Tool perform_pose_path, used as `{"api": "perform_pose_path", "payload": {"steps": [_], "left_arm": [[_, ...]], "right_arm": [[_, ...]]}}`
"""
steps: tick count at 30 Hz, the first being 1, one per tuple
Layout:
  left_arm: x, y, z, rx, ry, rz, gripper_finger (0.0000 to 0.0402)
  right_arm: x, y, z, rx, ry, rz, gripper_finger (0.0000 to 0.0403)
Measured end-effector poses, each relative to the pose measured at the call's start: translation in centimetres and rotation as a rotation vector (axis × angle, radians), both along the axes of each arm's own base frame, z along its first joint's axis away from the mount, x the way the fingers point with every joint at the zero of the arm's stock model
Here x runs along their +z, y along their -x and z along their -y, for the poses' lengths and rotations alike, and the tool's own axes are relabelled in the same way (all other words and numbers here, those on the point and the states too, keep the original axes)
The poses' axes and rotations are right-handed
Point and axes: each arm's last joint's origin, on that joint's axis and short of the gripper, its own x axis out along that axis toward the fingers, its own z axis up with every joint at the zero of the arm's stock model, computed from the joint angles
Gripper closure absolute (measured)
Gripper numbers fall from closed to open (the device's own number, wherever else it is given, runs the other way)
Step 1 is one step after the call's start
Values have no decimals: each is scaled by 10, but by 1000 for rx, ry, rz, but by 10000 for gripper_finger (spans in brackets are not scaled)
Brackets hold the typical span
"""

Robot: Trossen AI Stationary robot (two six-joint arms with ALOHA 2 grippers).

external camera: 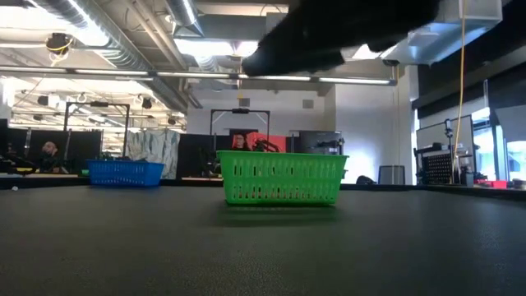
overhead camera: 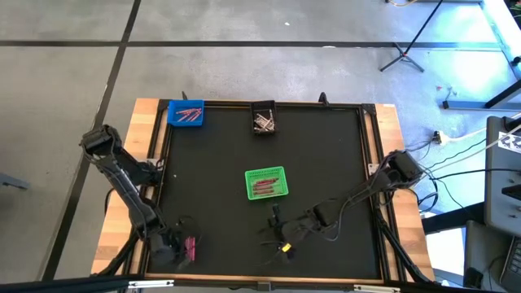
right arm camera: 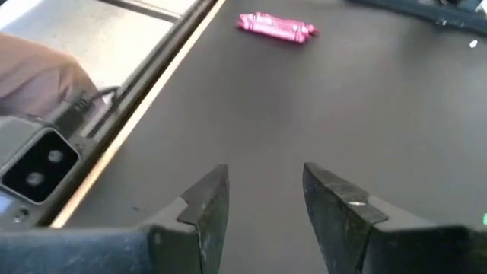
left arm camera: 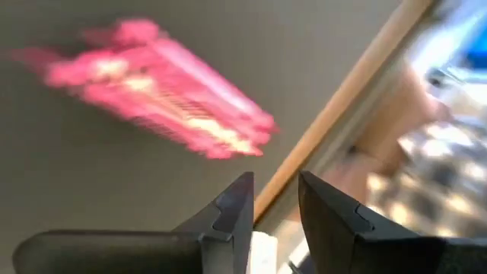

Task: Sort crayons
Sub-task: Put the red crayon into the green bin

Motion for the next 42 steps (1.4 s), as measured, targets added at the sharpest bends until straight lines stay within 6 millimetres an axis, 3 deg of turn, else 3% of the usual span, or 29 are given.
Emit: {"api": "perform_pose_path", "payload": {"steps": [5,14,33,42], "left_arm": [[-9,7,-13,184,-120,-114,305],[-13,8,-18,227,-191,-117,305],[-24,10,-17,114,-263,-165,307],[-27,12,-20,49,-329,-171,360]], "right_arm": [[-8,-1,-1,-1,10,-18,237],[-8,-1,-1,-1,8,-18,237],[-8,-1,-1,-2,8,-16,237],[-8,-1,-1,-2,8,-15,237]]}}
